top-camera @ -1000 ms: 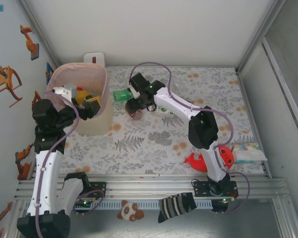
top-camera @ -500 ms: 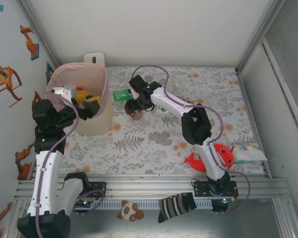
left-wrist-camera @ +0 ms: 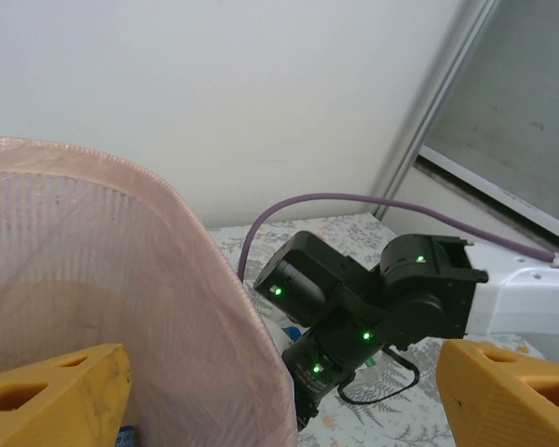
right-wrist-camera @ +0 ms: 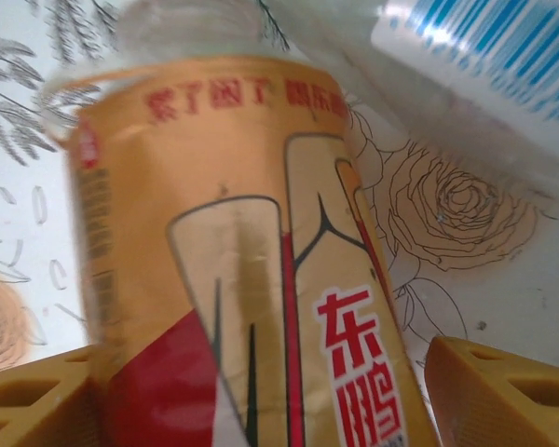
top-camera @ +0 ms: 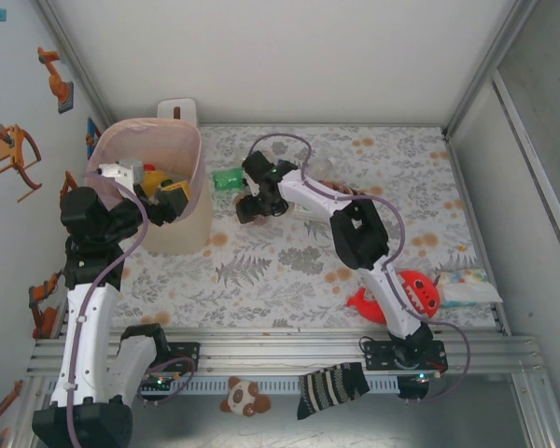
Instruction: Put the plastic bottles in the bin
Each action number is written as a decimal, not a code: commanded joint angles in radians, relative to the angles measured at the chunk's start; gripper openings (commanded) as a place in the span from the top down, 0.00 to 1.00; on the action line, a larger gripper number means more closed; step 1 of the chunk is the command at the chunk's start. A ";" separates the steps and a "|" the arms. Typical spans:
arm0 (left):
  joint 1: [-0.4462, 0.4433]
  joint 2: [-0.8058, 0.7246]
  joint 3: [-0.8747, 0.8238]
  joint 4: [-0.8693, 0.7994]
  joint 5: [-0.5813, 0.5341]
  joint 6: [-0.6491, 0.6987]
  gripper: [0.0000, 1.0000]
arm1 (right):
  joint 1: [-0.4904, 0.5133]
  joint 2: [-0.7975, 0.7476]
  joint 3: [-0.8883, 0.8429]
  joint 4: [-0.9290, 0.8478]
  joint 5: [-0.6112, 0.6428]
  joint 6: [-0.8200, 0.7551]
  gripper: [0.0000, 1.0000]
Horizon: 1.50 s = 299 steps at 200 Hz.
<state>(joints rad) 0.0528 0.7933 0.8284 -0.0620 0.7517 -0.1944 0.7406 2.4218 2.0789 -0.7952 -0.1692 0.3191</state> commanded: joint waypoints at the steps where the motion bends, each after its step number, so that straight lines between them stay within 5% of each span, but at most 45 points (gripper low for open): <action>1: -0.004 -0.003 -0.009 0.018 0.012 -0.016 0.15 | -0.007 0.016 0.015 0.005 -0.013 0.019 0.21; 103: -0.005 -0.006 -0.011 0.016 0.009 -0.014 0.15 | 0.001 -0.132 -0.102 0.070 -0.006 0.025 0.37; 192: -0.047 -0.020 0.029 -0.062 0.005 -0.020 0.15 | 0.051 -0.564 -0.501 0.230 0.049 0.056 0.38; 299: -0.402 0.125 0.272 0.004 -0.014 -0.161 0.15 | 0.103 -1.060 -0.798 0.548 0.024 -0.028 0.39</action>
<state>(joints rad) -0.2901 0.8997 1.0443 -0.0971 0.7433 -0.3088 0.8352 1.4620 1.3243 -0.3859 -0.1387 0.3313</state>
